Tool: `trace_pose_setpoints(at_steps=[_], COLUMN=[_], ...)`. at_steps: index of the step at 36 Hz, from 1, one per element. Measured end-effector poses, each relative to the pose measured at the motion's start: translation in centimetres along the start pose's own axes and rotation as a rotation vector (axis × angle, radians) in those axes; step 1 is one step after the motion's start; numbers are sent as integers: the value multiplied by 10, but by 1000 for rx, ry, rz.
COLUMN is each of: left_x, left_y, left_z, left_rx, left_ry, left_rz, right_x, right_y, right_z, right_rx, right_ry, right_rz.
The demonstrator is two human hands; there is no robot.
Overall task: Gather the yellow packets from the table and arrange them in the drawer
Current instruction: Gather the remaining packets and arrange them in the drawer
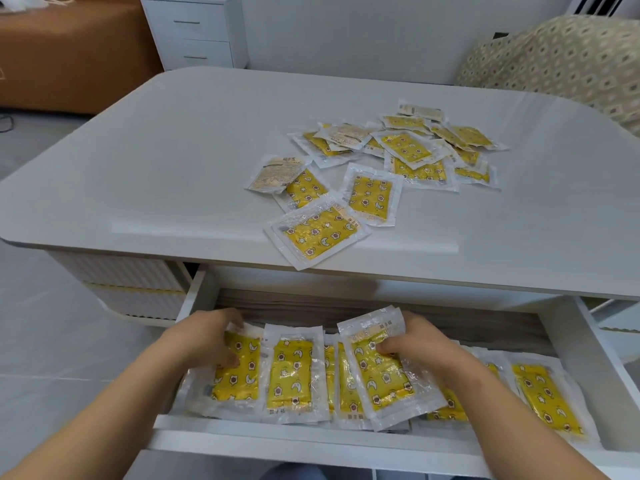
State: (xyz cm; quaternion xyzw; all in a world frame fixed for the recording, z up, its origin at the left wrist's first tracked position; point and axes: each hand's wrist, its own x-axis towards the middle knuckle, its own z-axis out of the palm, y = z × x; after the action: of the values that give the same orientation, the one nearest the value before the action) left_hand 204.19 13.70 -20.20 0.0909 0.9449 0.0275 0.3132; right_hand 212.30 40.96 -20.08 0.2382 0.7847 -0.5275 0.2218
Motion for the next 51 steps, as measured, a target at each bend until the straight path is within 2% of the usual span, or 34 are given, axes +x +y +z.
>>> trace_pose_setpoints(at_steps=[4,7,10,13,16,19,23,26,33,40,47,51], left_x=[-5,-4,2,10,16,18,18,17,18,16,20,19], left_y=[3,12,34,59,66,62,61,70,80,78,97,107], left_z=[1,-2,-5,2,15,21,25,32,48,33,28,29], left_rx=[243,378,246,117,166,160,121,139,301,132,-108,71], left_ry=[49,134,153,23,-76,-104,-61,-4,56,245,152,133], left_rz=[-30,62,213,299,305,333,401,422,411,349,407,343], right_x=[-2,-2,-3,-3,-4,-5,-3,-3,-2,0,-7,-11], right_y=[-1,-1,-2,-1,0,1,5,5,8,12,16,23], right_z=[1,1,1,1,1,0,-3,-4,-6,-11,-35,-51], right_rx=[4,-3,-6,-18,-5,7,6,27,-3,-24,-70,-127], right_ry=[0,-3,-9,-5,-5,25,84,62,71,70,70,29], right_rz=[-2,-10,-11,-17,-17,-25,-48,-53,-53,-27,-25,-40])
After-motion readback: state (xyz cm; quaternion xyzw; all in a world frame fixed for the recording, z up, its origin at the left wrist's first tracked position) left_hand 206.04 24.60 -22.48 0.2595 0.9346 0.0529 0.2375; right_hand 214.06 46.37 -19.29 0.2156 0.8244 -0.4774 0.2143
